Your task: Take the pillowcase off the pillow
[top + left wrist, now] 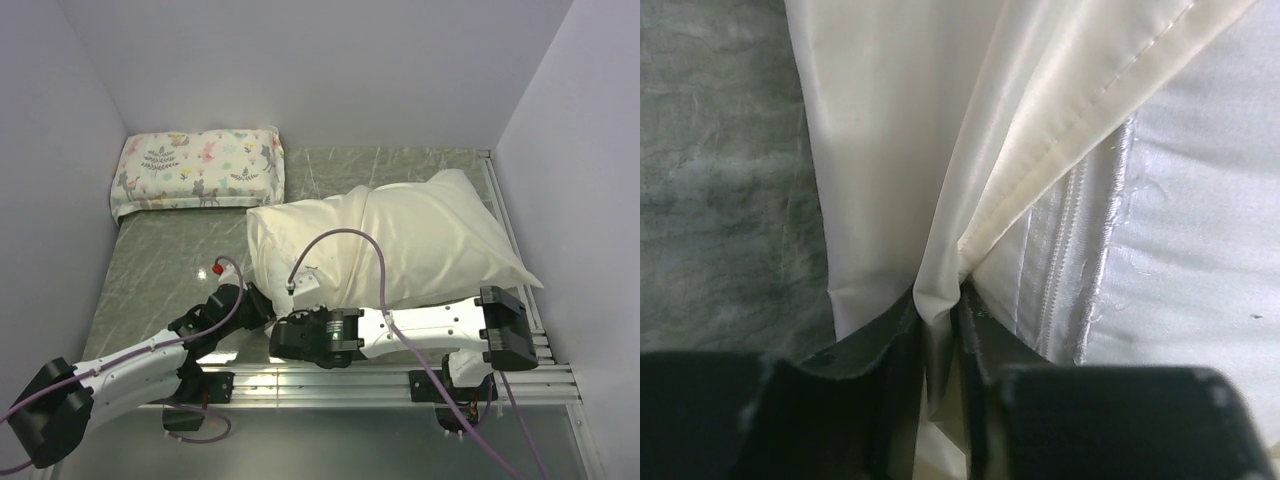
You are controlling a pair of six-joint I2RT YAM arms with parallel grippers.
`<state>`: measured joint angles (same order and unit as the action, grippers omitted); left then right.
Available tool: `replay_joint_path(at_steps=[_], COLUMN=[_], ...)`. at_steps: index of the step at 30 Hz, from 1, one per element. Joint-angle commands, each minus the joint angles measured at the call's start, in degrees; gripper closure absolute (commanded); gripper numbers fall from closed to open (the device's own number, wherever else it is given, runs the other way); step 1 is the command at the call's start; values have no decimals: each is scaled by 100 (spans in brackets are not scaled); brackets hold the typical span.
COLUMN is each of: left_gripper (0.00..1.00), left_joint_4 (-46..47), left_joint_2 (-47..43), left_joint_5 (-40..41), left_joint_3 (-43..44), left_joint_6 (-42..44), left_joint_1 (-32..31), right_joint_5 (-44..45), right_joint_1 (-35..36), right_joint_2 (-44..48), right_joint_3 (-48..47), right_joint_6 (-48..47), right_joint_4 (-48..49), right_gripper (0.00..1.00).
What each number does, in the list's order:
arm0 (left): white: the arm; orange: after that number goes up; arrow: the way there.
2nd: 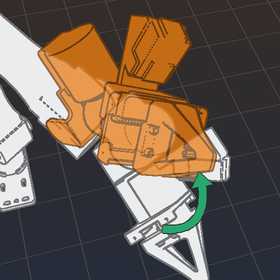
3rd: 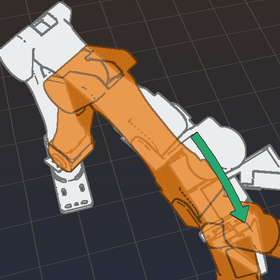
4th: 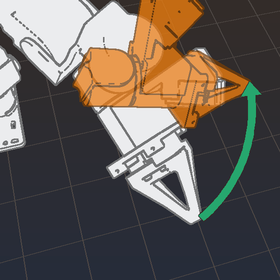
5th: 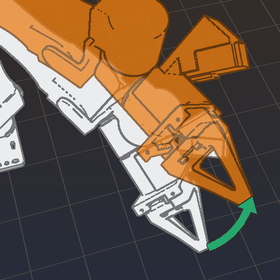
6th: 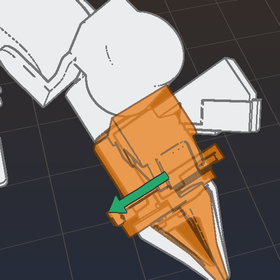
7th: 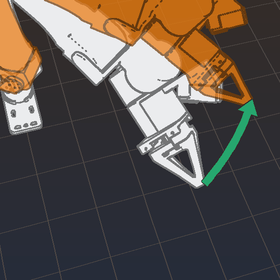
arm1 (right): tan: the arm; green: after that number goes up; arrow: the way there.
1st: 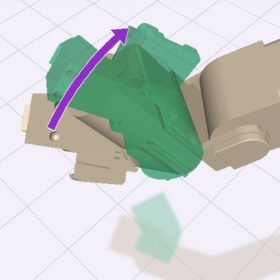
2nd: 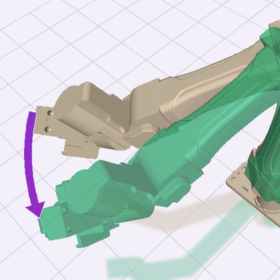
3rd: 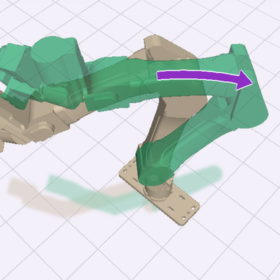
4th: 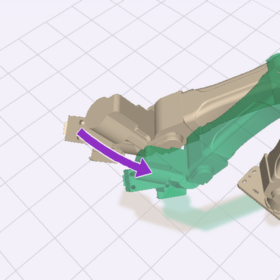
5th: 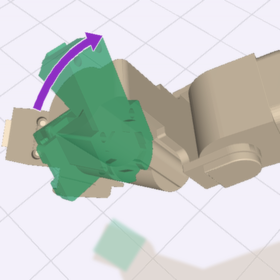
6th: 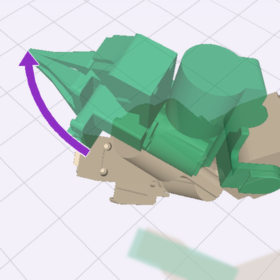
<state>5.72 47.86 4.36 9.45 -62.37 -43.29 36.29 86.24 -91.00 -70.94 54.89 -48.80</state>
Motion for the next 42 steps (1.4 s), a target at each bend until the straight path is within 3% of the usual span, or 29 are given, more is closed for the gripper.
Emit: replay_joint_path(at_steps=[1, 5, 6, 7, 10, 16, 20, 29, 30, 31, 36, 38, 42], left_gripper=[74, 73, 73, 73, 73, 73, 73, 73, 73, 73, 73, 73, 72], left_joint_4=[9, -88, -106, -114, -115, -97, -185, -159, -141, -132, -123, -150, -237], left_joint_2=[-48, -154, -171, -171, -171, -233, -329, -312, -303, -294, -285, -286, -312], left_joint_5=[-58, -76, -76, -76, -93, -120, -120, -128, -128, -137, -137, -129, -93], left_joint_3=[241, 259, 259, 259, 233, 197, 215, 224, 215, 215, 232, 259, 285], left_joint_6=[120, 164, 164, 164, 164, 128, 128, 129, 120, 120, 120, 137, 172], left_joint_1=[-31, -31, -31, -31, -31, -39, -31, -31, -31, -31, -31, -39, -31], right_joint_5=[-122, -71, 0, 61, 430, 835, 950, 1406, 1415, 1416, 1381, 1346, 1100], right_joint_1=[112, 226, 297, 358, 622, 842, 684, 675, 658, 666, 649, 640, 649], right_joint_2=[398, 609, 680, 750, 734, -371, -919, -1402, -1438, -1447, -1298, -1184, -789], right_joint_3=[396, 713, 713, 687, 336, -754, -1071, -1089, -1080, -1063, -729, -615, 164], right_joint_6=[276, 381, 443, 435, 347, 443, 671, 1260, 1269, 1261, 1155, 1199, 1313], right_joint_4=[484, 766, 914, 985, 1118, 635, 46, -974, -957, -922, -482, -421, 43], right_gripper=[100, 99, 93, 75, 42, 25, 24, 38, 42, 59, 90, 99, 100])
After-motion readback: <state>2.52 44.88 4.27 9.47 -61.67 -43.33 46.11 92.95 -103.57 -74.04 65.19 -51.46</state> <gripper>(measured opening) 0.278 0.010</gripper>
